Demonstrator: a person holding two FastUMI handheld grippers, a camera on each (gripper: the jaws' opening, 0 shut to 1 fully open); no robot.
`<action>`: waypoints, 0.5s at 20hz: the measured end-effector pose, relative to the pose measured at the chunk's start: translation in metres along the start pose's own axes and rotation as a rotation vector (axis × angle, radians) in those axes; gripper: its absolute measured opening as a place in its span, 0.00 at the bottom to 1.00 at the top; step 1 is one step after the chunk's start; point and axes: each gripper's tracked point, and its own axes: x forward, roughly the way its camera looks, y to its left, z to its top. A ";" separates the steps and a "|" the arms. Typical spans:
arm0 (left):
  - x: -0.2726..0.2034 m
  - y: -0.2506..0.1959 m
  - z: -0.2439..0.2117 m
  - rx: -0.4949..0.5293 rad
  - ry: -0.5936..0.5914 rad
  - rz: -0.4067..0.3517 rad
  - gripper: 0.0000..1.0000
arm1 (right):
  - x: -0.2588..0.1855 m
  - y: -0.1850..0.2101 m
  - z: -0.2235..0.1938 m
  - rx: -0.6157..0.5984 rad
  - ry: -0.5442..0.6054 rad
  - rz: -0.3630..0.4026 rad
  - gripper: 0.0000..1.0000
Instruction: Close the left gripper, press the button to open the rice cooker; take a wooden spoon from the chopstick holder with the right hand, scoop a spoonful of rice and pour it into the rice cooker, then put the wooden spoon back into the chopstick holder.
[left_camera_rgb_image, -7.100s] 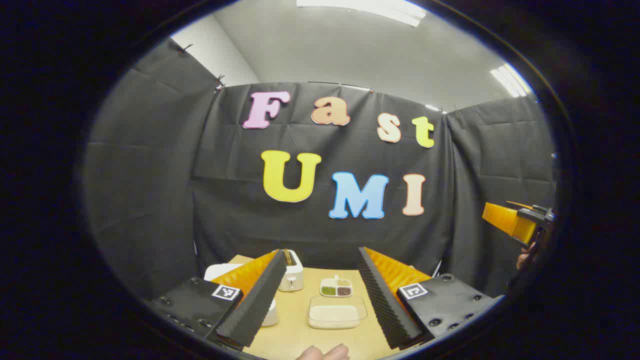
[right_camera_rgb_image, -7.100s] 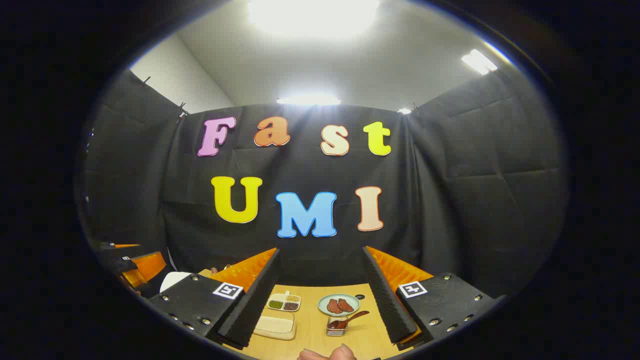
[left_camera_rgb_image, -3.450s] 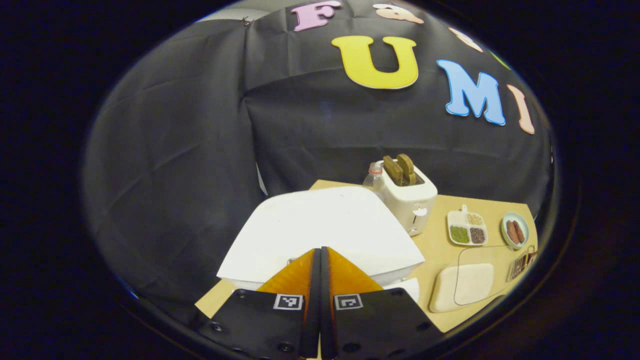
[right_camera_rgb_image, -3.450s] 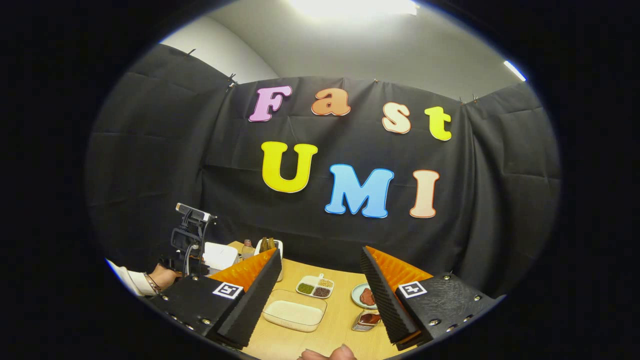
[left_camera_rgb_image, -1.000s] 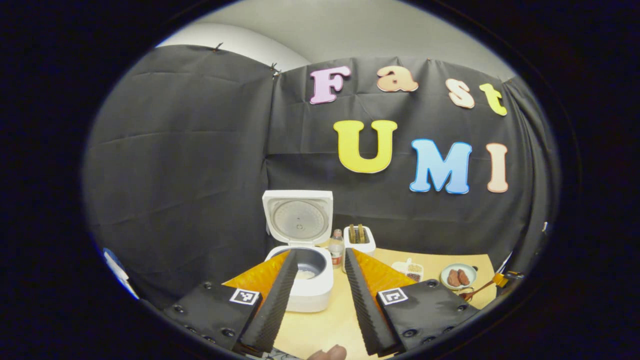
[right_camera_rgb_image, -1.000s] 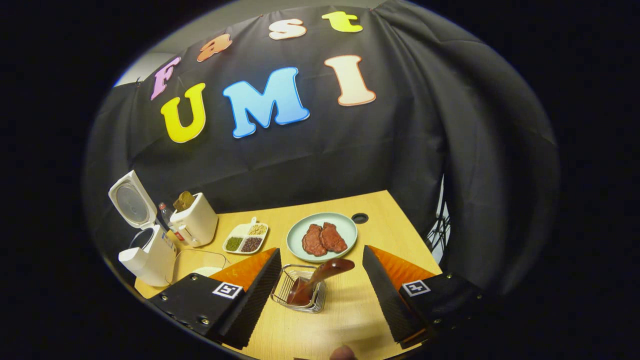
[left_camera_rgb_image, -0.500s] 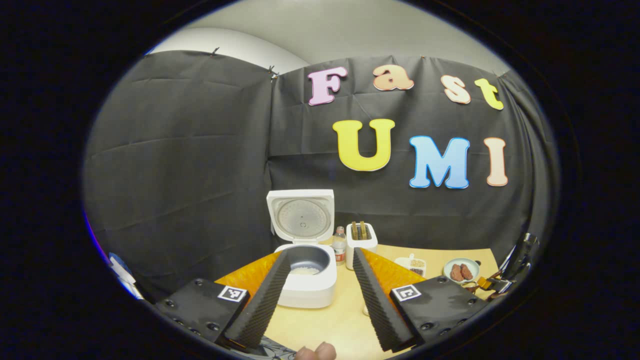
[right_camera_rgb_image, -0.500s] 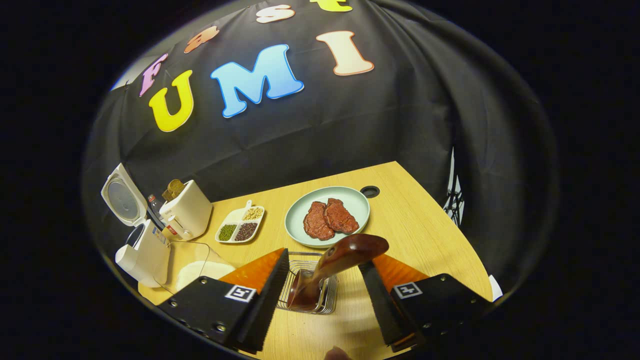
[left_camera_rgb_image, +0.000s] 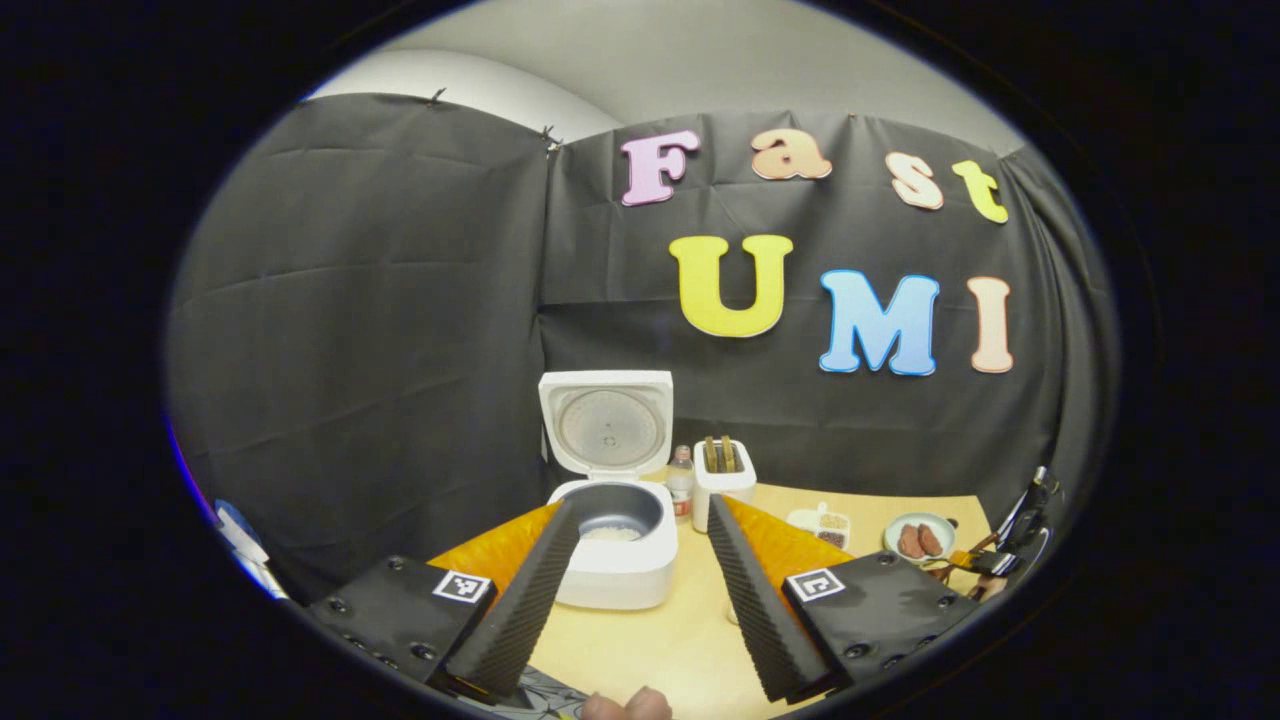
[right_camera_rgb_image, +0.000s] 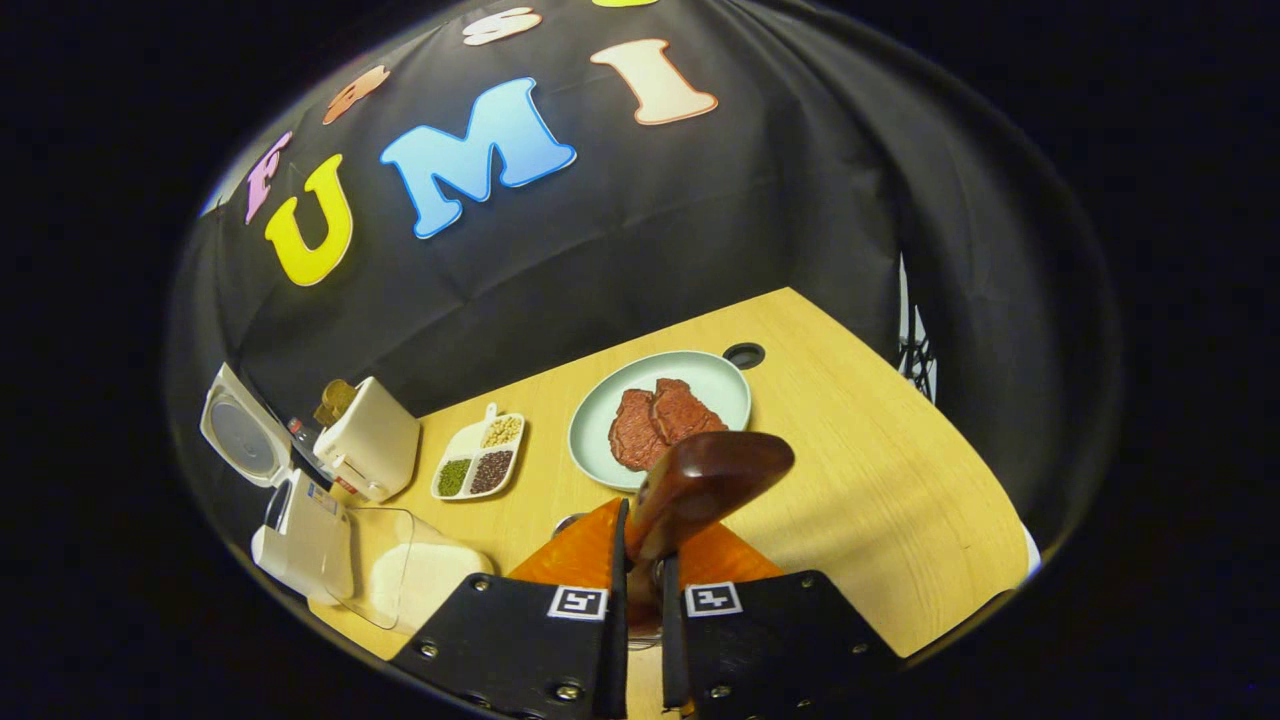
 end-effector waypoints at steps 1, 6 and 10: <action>0.000 0.001 0.000 -0.002 -0.005 0.000 0.92 | -0.002 0.002 0.000 0.000 0.001 0.003 0.14; -0.003 0.010 0.002 -0.006 -0.012 -0.011 0.91 | -0.021 0.016 0.022 -0.079 -0.043 0.016 0.14; -0.005 0.022 0.005 -0.041 -0.044 -0.030 0.91 | -0.049 0.042 0.055 -0.132 -0.088 0.036 0.14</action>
